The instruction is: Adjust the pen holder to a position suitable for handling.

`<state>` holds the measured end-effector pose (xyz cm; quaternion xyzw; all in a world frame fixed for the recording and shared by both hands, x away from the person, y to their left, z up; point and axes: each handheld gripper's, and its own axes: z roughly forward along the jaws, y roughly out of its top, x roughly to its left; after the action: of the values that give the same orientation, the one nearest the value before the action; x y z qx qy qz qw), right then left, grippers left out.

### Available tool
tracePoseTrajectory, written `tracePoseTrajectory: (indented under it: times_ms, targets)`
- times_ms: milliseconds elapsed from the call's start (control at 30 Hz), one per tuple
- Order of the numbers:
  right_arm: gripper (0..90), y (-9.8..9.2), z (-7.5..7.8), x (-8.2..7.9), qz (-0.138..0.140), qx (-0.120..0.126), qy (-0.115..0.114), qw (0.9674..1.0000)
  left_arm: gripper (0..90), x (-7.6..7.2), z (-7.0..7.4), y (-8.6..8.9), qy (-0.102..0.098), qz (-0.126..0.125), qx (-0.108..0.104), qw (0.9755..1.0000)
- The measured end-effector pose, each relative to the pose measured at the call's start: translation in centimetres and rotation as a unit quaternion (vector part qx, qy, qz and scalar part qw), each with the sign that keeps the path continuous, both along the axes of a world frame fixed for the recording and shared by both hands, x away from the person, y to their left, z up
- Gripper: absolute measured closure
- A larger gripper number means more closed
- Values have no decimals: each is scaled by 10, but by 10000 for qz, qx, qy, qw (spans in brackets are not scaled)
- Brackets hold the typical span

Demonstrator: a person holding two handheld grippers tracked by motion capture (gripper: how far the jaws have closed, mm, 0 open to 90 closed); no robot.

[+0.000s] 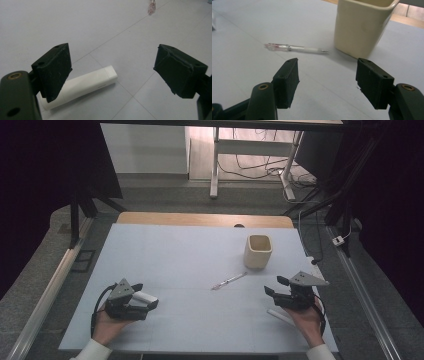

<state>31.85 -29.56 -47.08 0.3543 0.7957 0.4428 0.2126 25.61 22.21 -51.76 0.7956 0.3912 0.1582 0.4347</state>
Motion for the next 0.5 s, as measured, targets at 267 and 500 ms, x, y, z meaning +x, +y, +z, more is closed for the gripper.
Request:
tracePoseTrajectory:
  times_ms: [267, 500]
  targets:
    - [379, 0, 4, 12, -148, 10, 27, 9999, 138, 0, -2, 1, 6, 2, 41, 10000]
    - [451, -5, 8, 21, -275, 139, 127, 9994, 139, -3, -2, 1, -20, 41, 78, 10000]
